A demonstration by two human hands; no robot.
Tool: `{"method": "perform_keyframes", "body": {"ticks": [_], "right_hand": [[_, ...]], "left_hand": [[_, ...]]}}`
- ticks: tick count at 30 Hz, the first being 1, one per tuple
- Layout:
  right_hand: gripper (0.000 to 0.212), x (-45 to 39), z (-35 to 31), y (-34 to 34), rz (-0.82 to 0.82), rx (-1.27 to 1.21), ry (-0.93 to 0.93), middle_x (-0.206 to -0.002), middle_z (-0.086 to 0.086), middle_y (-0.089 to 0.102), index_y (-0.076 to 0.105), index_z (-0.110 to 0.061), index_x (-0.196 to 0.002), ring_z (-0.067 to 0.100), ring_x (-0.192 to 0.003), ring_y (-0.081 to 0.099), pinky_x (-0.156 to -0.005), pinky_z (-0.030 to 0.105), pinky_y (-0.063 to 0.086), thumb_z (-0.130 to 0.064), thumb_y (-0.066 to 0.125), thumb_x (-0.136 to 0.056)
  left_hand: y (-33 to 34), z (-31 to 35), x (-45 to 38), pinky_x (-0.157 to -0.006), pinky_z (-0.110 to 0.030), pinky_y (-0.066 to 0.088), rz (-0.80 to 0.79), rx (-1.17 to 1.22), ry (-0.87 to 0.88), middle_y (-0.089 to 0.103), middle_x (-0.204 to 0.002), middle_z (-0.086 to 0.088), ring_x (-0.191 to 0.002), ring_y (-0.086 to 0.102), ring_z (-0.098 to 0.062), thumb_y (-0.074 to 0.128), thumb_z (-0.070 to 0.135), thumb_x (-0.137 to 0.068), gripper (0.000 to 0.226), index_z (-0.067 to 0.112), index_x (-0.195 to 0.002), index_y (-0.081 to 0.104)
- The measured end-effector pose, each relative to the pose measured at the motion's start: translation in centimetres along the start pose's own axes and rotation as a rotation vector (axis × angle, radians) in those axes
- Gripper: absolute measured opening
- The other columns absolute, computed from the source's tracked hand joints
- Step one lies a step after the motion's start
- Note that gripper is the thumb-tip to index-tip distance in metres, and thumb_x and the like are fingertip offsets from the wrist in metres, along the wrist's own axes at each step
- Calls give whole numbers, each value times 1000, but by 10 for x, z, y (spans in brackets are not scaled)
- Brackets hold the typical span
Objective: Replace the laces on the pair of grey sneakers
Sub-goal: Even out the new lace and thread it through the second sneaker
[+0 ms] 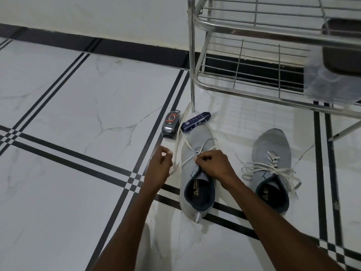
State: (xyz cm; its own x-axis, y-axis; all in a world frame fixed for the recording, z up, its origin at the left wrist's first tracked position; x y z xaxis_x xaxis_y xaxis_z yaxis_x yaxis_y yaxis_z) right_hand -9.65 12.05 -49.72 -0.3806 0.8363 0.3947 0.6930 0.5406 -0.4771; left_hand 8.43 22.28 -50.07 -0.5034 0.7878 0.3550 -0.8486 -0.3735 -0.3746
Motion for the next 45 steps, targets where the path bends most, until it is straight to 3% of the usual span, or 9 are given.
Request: {"method": "perform_keyframes", "body": {"ticks": [2,12,17,21,24,27,31,36,45], "right_hand": [[11,1,-1,1,-5,-2,-3,-86,-2,77,82,-15,-89,9,-79,66,-79,20,49,-19,72,-86],[13,4,-3,1,-2,44,-9,-92,-4,78,83,-20,-92,10,-88,69,-85,28,55,-26,74,-85],[13,2,-1,-2,16,50,-11,-84,-5,77,82,-20,-89,7,-78,67,-75,23,50,-24,71,-87],[13,3,3,0,4,41,10,-85,-3,77,83,-18,-88,7,-77,67,-75,22,51,-22,70,-86],[13,2,5,0,-5,37,26,-82,-4,76,83,-20,-89,4,-73,65,-69,17,46,-22,70,-84],[13,3,6,3,-5,51,21,-83,-4,77,83,-18,-88,7,-77,66,-69,16,45,-21,71,-84],[14,3,5,8,-5,121,-10,-77,-4,76,83,-17,-83,8,-76,67,-73,21,49,-22,69,-84],[14,3,3,9,-31,149,-30,-79,-3,75,83,-19,-85,8,-73,65,-70,19,44,-24,70,-86],[10,-7,-6,2,-58,264,-19,-86,-4,77,81,-22,-81,12,-81,69,-75,24,54,-28,73,-83]], "left_hand": [[-11,-23,1,-52,-26,37,48,-438,18,63,-76,-5,-61,56,-14,50,23,-104,11,13,-98,52],[33,25,5,-98,-42,32,120,-601,230,52,-130,11,-129,34,-23,68,46,-92,25,34,-112,72],[41,26,4,-92,-33,44,98,-275,307,66,-106,6,-109,56,-18,64,25,-98,7,20,-94,67],[43,24,7,-101,-41,51,-35,660,-5,77,-105,-8,-107,70,-26,44,20,-107,13,12,-98,49],[45,21,1,-93,-43,52,-53,817,-130,61,-66,-5,-70,66,-25,38,8,-108,18,9,-92,47],[41,-1,-2,-84,-43,52,-13,668,-166,45,-58,0,-59,45,-19,37,5,-106,19,10,-91,46],[34,-4,-2,-74,-31,57,30,275,-42,58,-68,-1,-72,62,-20,47,21,-106,9,20,-114,50],[42,29,-8,-73,-33,53,38,-445,355,50,-125,-1,-101,56,-19,63,19,-96,45,31,-138,53],[38,32,-8,-103,-51,29,89,-919,407,47,-130,-3,-127,34,-29,51,45,-98,29,21,-101,67]]}}
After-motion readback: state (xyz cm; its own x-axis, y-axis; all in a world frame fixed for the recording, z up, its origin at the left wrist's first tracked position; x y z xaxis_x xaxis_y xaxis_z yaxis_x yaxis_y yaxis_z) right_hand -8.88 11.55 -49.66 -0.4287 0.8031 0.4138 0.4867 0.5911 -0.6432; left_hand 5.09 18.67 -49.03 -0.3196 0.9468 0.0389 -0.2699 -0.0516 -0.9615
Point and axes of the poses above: each hand's wrist, its own x-axis away from the middle knuckle, its own y-axis out of the palm, z = x × y, the point moved 8 cm from there along -x, towards the middle knuckle
